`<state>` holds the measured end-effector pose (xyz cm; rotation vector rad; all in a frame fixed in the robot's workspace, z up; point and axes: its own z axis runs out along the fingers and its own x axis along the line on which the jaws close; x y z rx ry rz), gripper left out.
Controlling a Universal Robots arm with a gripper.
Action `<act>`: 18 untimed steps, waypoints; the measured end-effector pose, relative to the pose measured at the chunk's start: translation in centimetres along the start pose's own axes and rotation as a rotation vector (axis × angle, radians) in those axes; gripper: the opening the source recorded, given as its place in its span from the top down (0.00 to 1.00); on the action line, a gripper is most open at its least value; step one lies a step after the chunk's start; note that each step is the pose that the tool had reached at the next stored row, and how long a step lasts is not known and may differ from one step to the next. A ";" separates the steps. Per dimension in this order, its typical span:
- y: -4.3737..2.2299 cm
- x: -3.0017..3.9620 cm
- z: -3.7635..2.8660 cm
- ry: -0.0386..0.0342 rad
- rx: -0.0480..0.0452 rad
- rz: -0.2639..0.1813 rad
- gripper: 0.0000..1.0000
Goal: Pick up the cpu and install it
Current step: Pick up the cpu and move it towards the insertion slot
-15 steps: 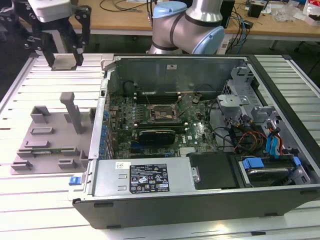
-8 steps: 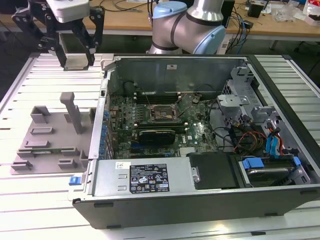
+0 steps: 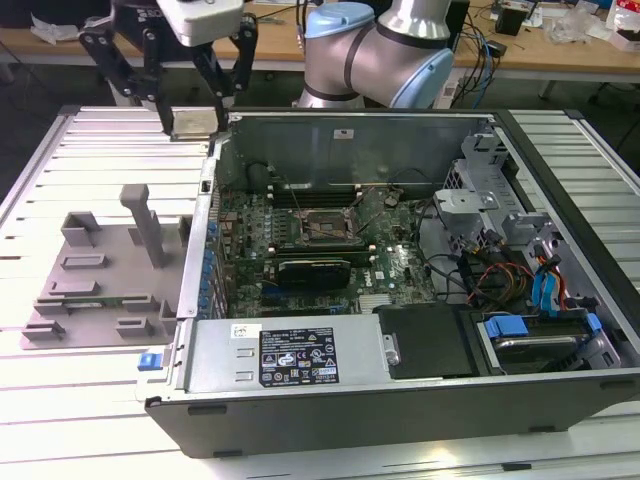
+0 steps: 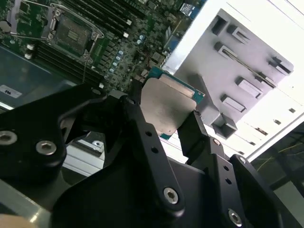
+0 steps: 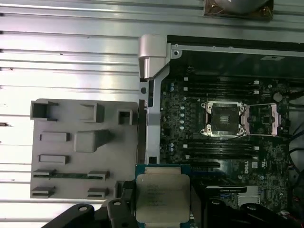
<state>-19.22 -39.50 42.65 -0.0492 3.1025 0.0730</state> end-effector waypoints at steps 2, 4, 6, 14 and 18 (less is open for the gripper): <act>-0.02 -0.59 0.02 0.0000 0.0000 0.000 0.45; -0.04 -1.18 0.04 0.0001 0.0000 0.000 0.45; -0.05 -1.68 0.06 0.0000 0.0000 0.000 0.45; -0.16 -5.05 0.18 0.0001 0.0001 0.000 0.45; -0.26 -7.83 0.30 0.0000 -0.0001 0.000 0.45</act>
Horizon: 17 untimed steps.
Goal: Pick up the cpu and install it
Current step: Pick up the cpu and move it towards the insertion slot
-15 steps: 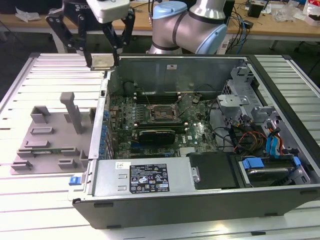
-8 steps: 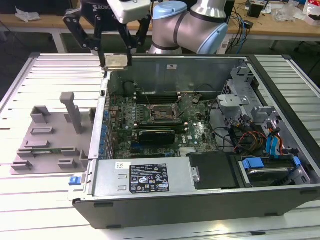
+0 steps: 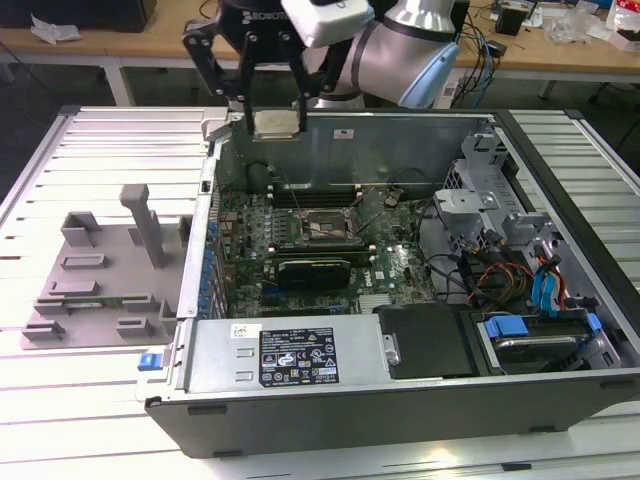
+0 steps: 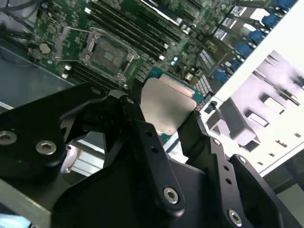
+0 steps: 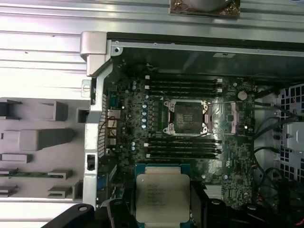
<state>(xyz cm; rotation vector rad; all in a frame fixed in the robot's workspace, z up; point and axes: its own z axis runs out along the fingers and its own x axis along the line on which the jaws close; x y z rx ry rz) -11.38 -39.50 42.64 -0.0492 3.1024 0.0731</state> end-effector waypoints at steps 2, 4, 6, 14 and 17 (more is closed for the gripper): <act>-0.04 -1.25 0.05 0.0001 0.0001 0.000 0.45; -0.07 -2.18 0.10 0.0002 0.0001 0.000 0.45; -0.12 -3.41 0.16 0.0004 0.0001 0.000 0.45; 0.22 -3.56 1.68 0.0012 0.0001 0.000 0.45; 0.27 -3.96 2.56 0.0020 -0.0001 0.000 0.45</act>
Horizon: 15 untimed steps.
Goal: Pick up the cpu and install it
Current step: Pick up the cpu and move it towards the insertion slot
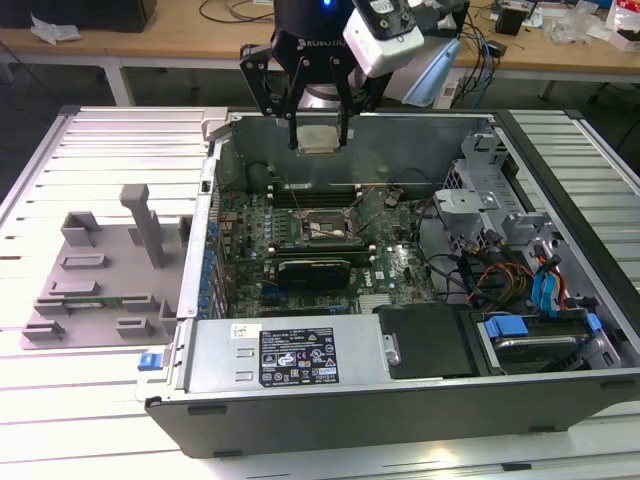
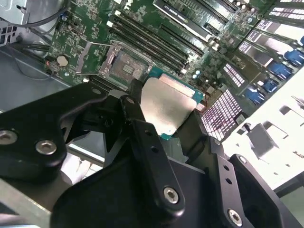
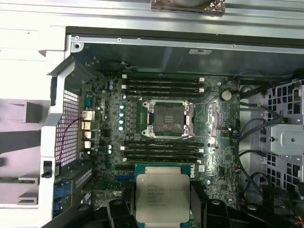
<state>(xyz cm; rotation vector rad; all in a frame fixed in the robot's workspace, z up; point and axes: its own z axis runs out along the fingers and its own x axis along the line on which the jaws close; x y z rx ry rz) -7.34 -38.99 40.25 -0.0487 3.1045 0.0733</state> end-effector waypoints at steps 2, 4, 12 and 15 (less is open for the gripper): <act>0.00 -0.24 0.47 0.0012 0.0000 0.000 0.45; 0.04 -0.46 0.74 0.0025 0.0001 0.000 0.45; 0.37 -2.31 3.04 0.0149 -0.0007 0.001 0.45; 0.47 -2.48 3.69 0.0165 -0.0018 0.001 0.45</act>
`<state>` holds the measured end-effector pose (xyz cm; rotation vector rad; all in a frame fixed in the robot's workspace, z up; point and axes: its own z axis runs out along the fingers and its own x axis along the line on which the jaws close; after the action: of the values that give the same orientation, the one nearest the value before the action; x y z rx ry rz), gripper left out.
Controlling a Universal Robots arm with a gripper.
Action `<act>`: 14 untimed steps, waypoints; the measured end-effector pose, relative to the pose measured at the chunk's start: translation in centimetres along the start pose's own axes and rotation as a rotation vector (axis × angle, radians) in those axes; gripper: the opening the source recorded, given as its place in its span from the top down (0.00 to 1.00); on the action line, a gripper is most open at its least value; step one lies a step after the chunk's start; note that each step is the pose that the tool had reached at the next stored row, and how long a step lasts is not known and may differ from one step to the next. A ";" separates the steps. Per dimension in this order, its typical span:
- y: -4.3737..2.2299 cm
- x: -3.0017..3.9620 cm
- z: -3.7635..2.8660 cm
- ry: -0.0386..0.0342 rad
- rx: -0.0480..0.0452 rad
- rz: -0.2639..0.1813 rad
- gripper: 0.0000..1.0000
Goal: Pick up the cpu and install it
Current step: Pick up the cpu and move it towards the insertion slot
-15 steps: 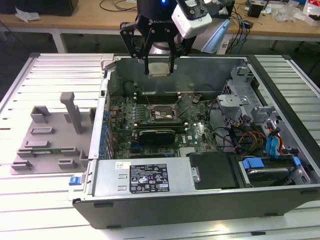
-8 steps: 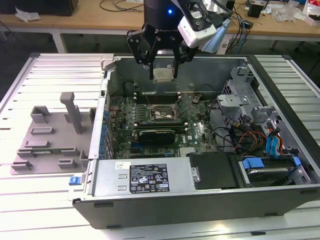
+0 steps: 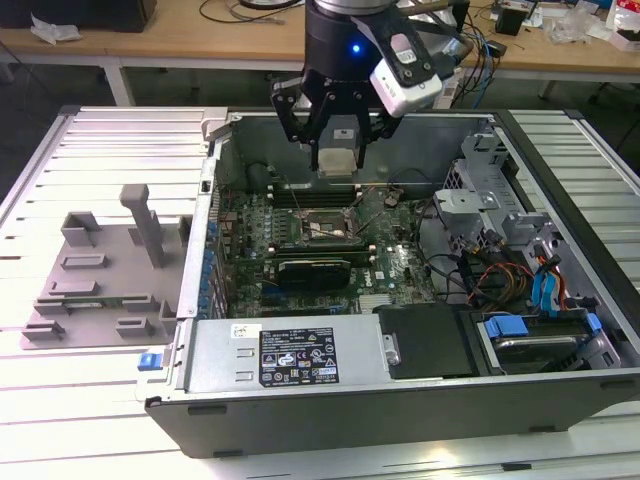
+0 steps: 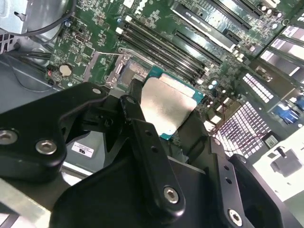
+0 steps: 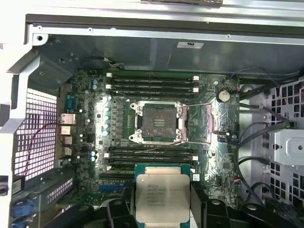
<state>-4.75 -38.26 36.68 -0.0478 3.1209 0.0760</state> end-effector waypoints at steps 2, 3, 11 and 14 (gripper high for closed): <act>0.14 -0.09 0.50 0.0003 -0.0007 0.000 0.45; 0.17 -0.13 0.67 0.0004 -0.0010 0.000 0.45; 0.18 -0.53 2.07 0.0013 -0.0073 0.000 0.45; 0.21 -0.62 2.84 0.0013 -0.0095 0.000 0.45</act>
<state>-4.09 -37.89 33.86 -0.0478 3.1220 0.0909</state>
